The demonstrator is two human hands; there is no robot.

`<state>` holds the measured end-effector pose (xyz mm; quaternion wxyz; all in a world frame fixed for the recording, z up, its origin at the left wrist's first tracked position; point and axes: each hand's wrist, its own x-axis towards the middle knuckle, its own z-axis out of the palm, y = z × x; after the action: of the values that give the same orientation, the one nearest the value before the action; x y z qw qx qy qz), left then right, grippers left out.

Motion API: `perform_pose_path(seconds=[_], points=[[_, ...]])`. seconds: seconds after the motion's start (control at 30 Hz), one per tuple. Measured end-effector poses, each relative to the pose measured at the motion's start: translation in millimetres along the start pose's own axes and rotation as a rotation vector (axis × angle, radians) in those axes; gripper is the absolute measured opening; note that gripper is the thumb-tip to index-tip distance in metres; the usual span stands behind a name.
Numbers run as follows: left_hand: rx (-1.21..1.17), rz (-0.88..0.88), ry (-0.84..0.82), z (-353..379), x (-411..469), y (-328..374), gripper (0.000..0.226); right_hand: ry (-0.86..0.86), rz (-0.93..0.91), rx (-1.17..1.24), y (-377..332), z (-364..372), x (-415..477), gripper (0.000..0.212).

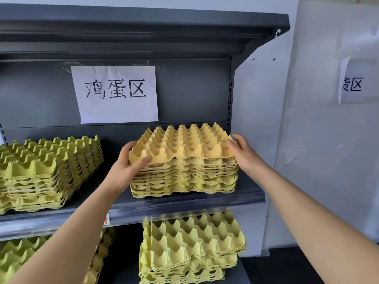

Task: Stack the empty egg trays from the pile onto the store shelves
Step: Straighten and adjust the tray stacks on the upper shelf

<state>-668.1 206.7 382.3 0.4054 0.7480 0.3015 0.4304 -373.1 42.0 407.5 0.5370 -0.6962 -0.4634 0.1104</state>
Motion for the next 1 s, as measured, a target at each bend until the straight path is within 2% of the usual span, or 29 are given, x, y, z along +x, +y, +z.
perform_pose_path(seconds=[0.13,0.27,0.4,0.57,0.73,0.9,1.0], points=[[0.147,-0.043,-0.069,-10,26,19,0.114,-0.02,-0.093,-0.205,-18,-1,15,0.058],[0.349,-0.099,-0.138,-11,56,37,0.116,-0.068,-0.068,-0.393,-38,-2,38,0.066],[0.394,-0.154,-0.163,-2,72,41,0.121,-0.146,-0.039,-0.63,-41,2,54,0.057],[0.383,-0.164,-0.171,1,72,39,0.128,-0.187,0.034,-0.647,-37,4,58,0.052],[0.333,-0.145,-0.193,-6,77,45,0.112,-0.23,0.101,-0.617,-51,-5,71,0.058],[0.491,-0.175,-0.32,-4,103,58,0.138,-0.355,0.057,-0.679,-57,7,96,0.068],[0.635,-0.235,-0.411,4,116,64,0.128,-0.44,0.103,-0.743,-51,16,117,0.077]])
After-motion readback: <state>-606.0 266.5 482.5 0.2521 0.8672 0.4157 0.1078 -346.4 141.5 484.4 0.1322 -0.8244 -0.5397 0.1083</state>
